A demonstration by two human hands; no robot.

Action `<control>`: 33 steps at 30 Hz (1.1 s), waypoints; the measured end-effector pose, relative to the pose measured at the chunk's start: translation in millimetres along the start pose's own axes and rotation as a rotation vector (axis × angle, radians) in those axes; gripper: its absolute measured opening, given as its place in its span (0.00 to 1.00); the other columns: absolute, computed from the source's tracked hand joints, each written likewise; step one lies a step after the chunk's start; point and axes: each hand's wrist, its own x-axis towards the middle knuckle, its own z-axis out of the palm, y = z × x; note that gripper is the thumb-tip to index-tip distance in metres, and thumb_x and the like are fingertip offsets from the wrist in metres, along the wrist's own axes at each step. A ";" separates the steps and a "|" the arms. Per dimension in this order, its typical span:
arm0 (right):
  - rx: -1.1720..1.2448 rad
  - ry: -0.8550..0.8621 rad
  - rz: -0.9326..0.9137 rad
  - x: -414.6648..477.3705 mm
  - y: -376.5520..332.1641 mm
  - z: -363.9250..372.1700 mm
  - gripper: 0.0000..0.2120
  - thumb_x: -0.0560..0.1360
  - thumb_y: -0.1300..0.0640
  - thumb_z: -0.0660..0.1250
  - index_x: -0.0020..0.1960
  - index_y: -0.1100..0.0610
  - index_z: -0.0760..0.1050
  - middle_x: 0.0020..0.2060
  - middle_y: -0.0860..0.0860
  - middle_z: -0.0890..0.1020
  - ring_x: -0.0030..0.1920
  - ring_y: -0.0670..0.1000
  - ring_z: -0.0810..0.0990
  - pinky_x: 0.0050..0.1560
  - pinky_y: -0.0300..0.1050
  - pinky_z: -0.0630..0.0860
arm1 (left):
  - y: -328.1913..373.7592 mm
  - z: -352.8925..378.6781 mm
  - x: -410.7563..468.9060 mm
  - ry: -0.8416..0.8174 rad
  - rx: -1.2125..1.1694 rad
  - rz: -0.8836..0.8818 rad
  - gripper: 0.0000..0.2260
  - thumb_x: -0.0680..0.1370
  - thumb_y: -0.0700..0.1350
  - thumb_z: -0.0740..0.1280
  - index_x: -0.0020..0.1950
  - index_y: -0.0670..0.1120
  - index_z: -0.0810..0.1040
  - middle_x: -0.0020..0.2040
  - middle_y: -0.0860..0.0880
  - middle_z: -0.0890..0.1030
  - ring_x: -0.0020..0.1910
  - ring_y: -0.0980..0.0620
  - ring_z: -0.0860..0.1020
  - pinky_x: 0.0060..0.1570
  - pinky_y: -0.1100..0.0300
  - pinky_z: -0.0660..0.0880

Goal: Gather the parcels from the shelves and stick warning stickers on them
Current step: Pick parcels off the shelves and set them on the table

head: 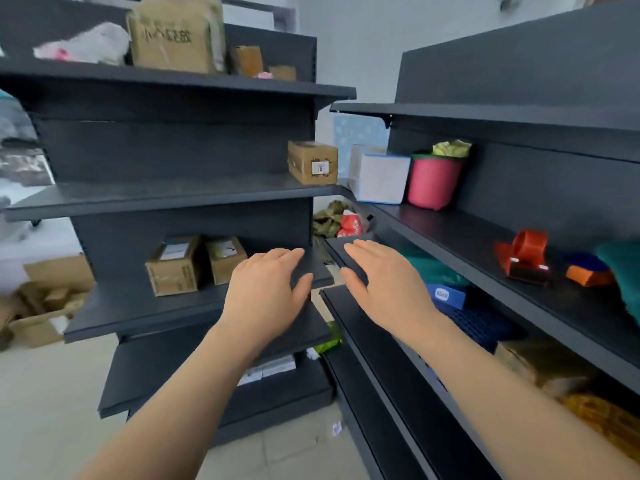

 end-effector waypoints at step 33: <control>0.097 0.128 0.194 467.6 168.9 187.1 0.15 0.80 0.51 0.59 0.63 0.55 0.76 0.57 0.53 0.81 0.55 0.54 0.78 0.52 0.49 0.76 | -168.2 178.2 497.2 0.017 -0.186 -0.030 0.19 0.79 0.58 0.56 0.62 0.49 0.75 0.59 0.45 0.77 0.56 0.42 0.75 0.53 0.47 0.75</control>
